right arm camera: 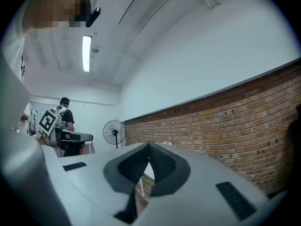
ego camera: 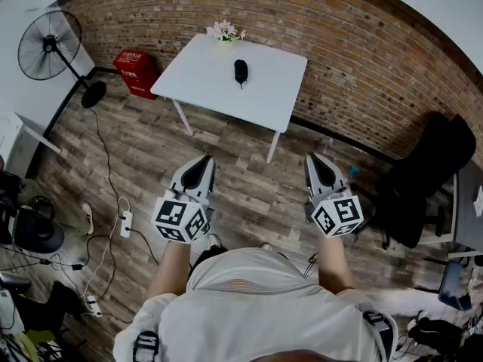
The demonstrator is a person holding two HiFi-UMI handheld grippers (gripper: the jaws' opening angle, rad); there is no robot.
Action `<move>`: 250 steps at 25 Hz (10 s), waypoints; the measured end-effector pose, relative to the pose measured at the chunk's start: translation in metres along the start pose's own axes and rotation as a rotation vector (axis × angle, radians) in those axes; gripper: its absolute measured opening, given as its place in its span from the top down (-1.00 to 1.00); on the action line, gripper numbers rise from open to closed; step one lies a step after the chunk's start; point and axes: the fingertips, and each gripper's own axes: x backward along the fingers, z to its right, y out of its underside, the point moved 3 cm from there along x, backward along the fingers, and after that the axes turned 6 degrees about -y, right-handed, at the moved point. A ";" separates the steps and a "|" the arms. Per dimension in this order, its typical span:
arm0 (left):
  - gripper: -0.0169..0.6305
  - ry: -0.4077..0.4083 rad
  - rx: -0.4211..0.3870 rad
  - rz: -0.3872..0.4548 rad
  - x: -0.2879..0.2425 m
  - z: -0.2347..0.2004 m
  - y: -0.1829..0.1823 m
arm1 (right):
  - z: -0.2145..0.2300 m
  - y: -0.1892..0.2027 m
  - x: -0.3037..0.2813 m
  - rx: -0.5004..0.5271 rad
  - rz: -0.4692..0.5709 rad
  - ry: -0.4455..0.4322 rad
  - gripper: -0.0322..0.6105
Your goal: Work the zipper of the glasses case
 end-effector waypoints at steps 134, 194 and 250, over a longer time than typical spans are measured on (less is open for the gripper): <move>0.87 0.347 0.111 -0.438 -0.567 -0.360 0.059 | 0.237 0.286 -0.625 -0.521 -0.644 0.094 -0.07; -0.06 0.853 0.952 -0.397 -0.590 -0.252 0.017 | 0.175 0.082 -0.578 -0.978 0.013 -0.399 -0.07; 0.12 0.650 1.213 -0.452 -0.603 -0.294 0.033 | 0.162 0.102 -0.574 0.362 -0.342 -0.136 0.50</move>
